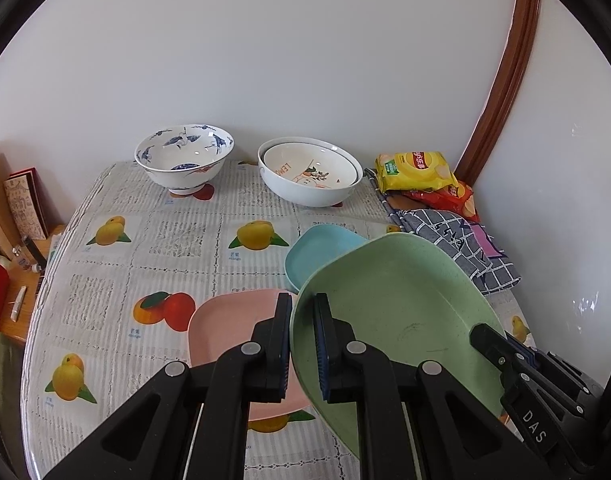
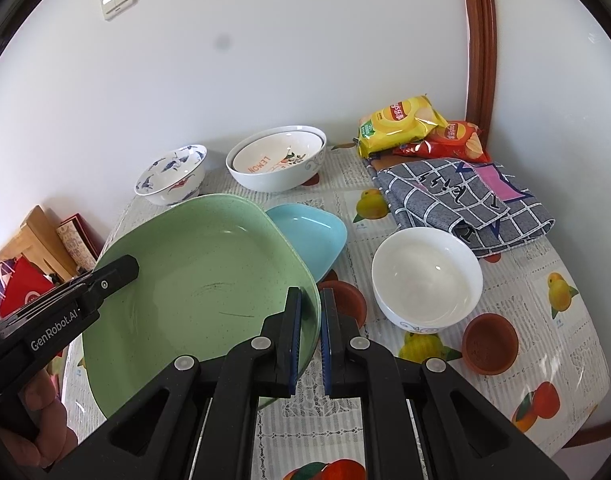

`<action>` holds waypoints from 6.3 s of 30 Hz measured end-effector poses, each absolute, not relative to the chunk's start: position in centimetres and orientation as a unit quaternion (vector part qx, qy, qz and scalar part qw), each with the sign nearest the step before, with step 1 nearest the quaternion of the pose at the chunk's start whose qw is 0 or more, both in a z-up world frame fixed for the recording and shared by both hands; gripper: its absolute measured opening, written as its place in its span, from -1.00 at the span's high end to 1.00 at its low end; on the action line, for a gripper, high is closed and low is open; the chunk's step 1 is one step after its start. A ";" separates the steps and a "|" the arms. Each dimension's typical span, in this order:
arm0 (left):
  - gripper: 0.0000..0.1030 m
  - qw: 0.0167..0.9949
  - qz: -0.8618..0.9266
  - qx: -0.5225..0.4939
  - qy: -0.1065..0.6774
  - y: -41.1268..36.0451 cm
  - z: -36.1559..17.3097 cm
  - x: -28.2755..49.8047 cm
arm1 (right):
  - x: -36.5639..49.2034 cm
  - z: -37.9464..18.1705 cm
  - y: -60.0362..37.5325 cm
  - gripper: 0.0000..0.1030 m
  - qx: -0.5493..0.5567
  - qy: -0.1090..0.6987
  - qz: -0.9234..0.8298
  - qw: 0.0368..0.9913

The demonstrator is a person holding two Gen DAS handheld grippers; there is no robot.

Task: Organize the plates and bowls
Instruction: 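Lift the green plate with both grippers and carry it over the pink plate, then lower the green plate onto the pink plate with both grippers, then open both grippers and release the green plate, then move both grippers toward the rim of the blue square plate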

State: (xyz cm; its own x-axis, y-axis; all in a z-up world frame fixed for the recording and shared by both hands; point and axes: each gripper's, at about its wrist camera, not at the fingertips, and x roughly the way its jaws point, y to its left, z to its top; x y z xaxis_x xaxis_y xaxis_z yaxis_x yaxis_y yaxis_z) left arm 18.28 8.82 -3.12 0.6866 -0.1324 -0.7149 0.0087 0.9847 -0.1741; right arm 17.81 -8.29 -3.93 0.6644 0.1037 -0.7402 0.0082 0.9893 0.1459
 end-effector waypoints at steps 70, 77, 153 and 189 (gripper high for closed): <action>0.79 0.871 0.034 -0.112 0.476 15.6 -11.9 18.2 | 19.2 -12.8 -1.5 0.83 0.031 0.498 0.080 0.863; 0.78 0.872 0.028 -0.113 0.475 16.0 -12.4 20.5 | 20.7 -13.8 -1.3 0.82 0.033 0.503 0.079 0.860; -0.09 0.921 -0.005 -0.066 0.383 6.8 -2.6 17.5 | 15.4 -5.0 -11.2 -0.74 0.065 0.397 0.047 0.914; -0.09 0.893 0.011 -0.087 0.441 9.6 -8.3 26.7 | 27.3 -7.5 -11.6 -0.48 0.042 0.413 0.028 0.909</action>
